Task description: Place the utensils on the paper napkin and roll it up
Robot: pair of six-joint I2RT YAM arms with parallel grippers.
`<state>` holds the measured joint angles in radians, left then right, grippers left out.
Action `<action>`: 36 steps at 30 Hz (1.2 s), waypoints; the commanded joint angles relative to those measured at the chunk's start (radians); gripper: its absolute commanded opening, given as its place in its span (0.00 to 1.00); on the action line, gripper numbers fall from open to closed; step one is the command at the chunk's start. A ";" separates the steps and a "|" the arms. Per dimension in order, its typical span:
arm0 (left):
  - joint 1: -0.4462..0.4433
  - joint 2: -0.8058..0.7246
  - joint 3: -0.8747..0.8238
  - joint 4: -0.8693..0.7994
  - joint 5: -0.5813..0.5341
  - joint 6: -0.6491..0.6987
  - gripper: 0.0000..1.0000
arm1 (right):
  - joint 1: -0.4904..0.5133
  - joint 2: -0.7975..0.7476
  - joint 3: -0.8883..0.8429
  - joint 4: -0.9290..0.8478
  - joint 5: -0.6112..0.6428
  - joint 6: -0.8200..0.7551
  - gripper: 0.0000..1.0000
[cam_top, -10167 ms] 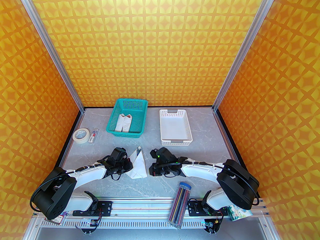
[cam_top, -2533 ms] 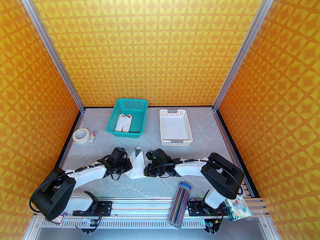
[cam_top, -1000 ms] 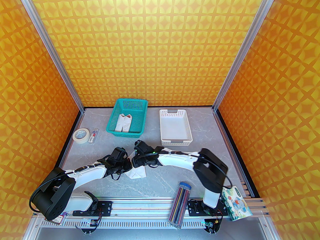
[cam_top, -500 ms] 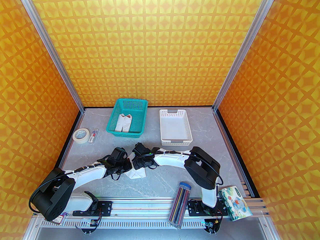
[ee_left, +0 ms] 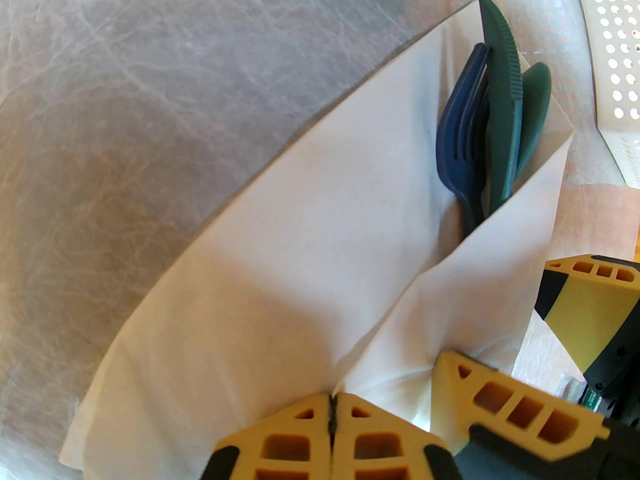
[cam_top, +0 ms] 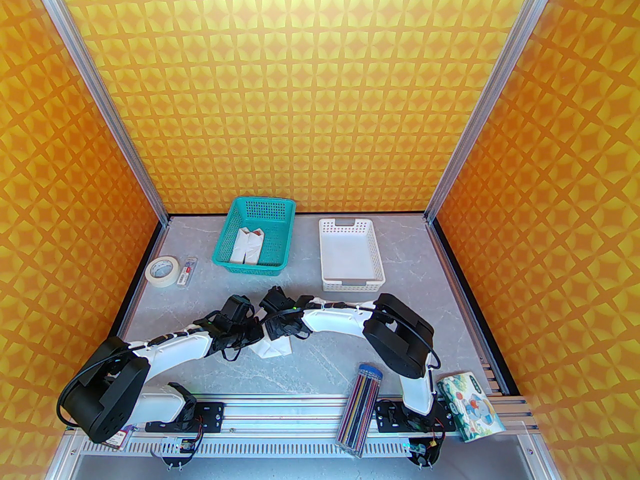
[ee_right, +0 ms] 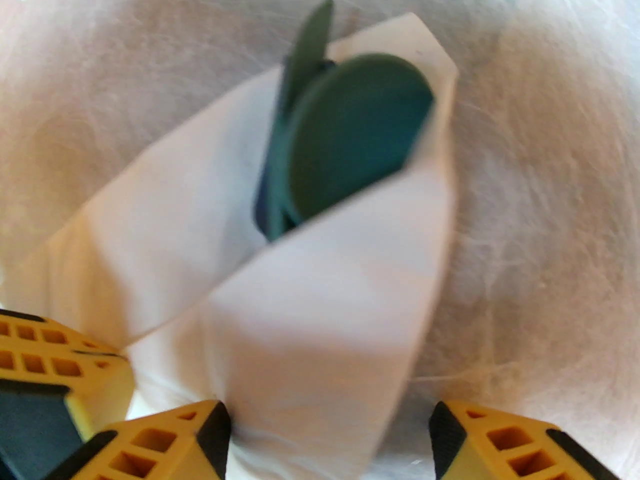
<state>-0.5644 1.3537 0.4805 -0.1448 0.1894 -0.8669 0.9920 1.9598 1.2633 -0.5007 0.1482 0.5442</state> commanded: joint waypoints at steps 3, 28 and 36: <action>-0.005 0.016 -0.046 -0.086 -0.047 -0.012 0.00 | -0.025 -0.012 -0.047 -0.092 0.082 0.003 0.67; -0.005 0.028 -0.027 -0.088 -0.047 -0.004 0.00 | -0.062 -0.156 -0.073 0.045 -0.116 -0.037 0.73; -0.006 0.030 -0.024 -0.087 -0.045 -0.004 0.00 | -0.060 -0.035 0.020 -0.014 -0.038 -0.067 0.73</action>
<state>-0.5743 1.3560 0.4740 -0.1230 0.1925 -0.8711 0.9352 1.8793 1.2495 -0.4931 0.0795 0.5014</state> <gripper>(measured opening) 0.040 0.727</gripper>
